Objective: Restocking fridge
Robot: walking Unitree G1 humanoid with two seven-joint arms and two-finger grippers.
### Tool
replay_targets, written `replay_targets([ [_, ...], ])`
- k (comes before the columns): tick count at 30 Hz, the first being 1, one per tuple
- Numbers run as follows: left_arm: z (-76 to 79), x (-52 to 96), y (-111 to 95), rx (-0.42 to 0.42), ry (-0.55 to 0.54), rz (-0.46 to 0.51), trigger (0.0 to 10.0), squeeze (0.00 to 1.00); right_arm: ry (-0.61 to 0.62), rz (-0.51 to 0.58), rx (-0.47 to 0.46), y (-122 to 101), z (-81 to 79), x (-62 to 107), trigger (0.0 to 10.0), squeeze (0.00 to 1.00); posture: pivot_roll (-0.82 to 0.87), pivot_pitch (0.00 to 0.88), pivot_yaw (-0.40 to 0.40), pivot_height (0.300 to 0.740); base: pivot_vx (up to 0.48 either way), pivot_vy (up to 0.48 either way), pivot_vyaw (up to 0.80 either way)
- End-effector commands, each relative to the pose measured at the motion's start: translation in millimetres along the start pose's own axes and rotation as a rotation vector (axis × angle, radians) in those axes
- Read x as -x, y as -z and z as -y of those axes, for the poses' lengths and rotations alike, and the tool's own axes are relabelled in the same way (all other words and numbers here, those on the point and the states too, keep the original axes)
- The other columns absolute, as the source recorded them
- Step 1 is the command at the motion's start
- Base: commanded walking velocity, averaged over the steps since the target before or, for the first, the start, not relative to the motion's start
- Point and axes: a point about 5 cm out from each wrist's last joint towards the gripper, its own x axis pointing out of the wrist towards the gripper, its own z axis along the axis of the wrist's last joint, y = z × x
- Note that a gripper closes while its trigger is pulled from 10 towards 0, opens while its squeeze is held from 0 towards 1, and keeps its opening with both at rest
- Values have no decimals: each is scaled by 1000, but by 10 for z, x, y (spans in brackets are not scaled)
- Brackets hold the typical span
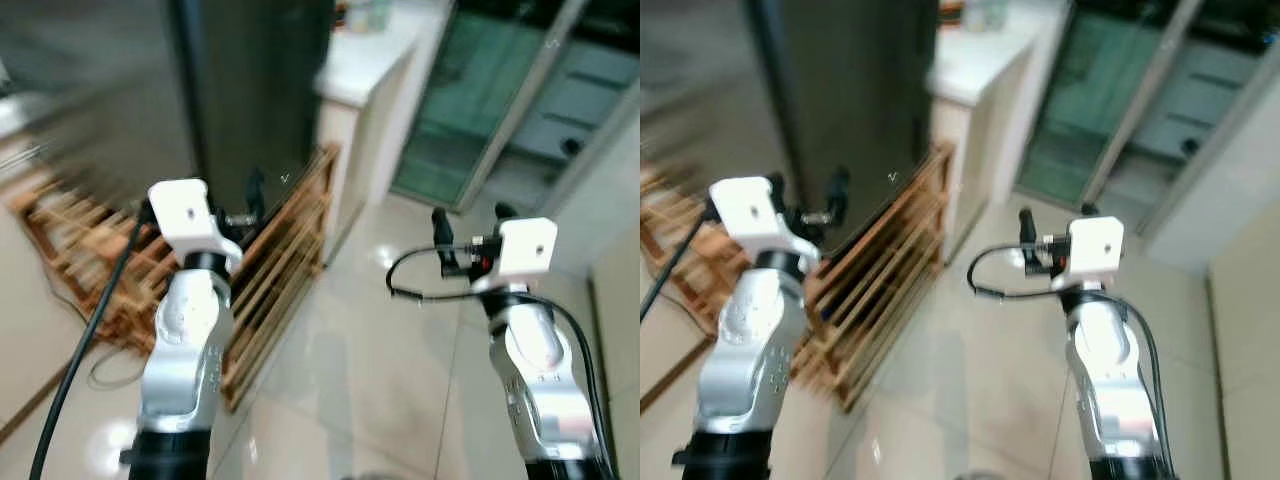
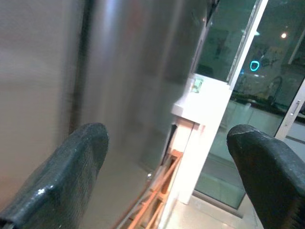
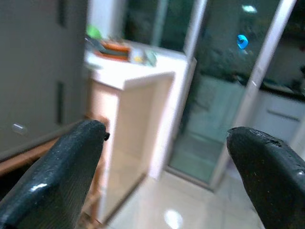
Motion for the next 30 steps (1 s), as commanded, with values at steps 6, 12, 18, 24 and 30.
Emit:
replay_targets([
  [6, -100, -73, -85, -20, -92, 26, 10000, 0, -14, -49, -29, 110, -71, -50, 10000, 0, -60, 0, -74, 740, 159, 403, 0],
  [12, -164, -28, -193, -82, -124, 80, 10000, 0, -45, -49, -38, 132, -149, -98, 10000, 0, -41, 0, -72, 740, 0, 240, 0],
  [18, -129, -128, -211, -122, -71, 77, 10000, 0, -53, -45, -47, 148, -200, -147, 10000, 0, -25, 0, -59, 740, 0, 0, 0],
  [24, -161, -306, -225, -188, -5, 60, 10000, 0, -43, -38, -65, 174, -241, -218, 10000, 0, -16, 0, -43, 740, 0, 0, 0],
  [30, -147, -452, -171, -204, 41, 9, 10000, 0, -47, -56, -72, 206, -310, -246, 10000, 0, -19, 0, -29, 740, 0, 0, -254],
])
